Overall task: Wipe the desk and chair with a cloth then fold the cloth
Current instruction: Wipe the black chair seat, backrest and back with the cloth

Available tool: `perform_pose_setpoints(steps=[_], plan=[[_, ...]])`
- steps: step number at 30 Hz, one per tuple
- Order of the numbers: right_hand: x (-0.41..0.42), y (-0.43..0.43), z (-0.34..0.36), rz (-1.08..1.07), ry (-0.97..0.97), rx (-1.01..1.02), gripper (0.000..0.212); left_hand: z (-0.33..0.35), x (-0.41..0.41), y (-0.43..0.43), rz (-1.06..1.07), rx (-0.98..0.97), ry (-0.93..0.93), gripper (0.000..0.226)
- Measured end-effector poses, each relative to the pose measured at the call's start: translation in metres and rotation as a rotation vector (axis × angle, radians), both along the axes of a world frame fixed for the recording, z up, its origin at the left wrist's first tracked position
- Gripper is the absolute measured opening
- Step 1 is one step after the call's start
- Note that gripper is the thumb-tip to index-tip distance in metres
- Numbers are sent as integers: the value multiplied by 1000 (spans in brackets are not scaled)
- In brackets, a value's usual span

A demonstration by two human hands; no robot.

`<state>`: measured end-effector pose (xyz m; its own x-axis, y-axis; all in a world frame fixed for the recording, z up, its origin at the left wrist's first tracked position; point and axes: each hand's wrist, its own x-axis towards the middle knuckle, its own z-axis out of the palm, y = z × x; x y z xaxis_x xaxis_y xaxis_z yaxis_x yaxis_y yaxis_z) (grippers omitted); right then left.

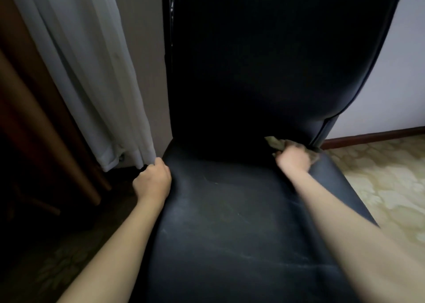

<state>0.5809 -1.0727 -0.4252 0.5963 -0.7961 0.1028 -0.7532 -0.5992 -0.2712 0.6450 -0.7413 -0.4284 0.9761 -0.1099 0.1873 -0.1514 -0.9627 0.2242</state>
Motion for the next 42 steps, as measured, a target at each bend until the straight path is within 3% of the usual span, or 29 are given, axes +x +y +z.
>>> perform_pose_setpoints(steps=[6, 10, 13, 20, 27, 29, 36, 42], plan=[[39, 193, 20, 758, -14, 119, 44, 1, 14, 0, -46, -63, 78, 22], [44, 213, 20, 913, 4, 147, 44, 4, 18, 0, -37, -37, 134, 17], [40, 148, 25, 799, 45, 151, 44, 5, 19, -2, -41, -62, 94, 22], [-49, -25, 16, 195, -57, 41, 54, 3, 23, -3, -52, -91, 58, 25], [-25, 0, 15, -118, 14, 57, 52, 0, 27, -9, -83, -118, 10, 27], [6, 37, 15, -20, 59, 41, 54, 0, 28, -11, -87, -134, 0, 28], [109, 203, 24, 785, 4, 117, 45, -4, 27, -9, -60, -121, -12, 35], [90, 198, 19, 981, -23, 83, 40, -4, 30, -6, -33, -116, 0, 59]])
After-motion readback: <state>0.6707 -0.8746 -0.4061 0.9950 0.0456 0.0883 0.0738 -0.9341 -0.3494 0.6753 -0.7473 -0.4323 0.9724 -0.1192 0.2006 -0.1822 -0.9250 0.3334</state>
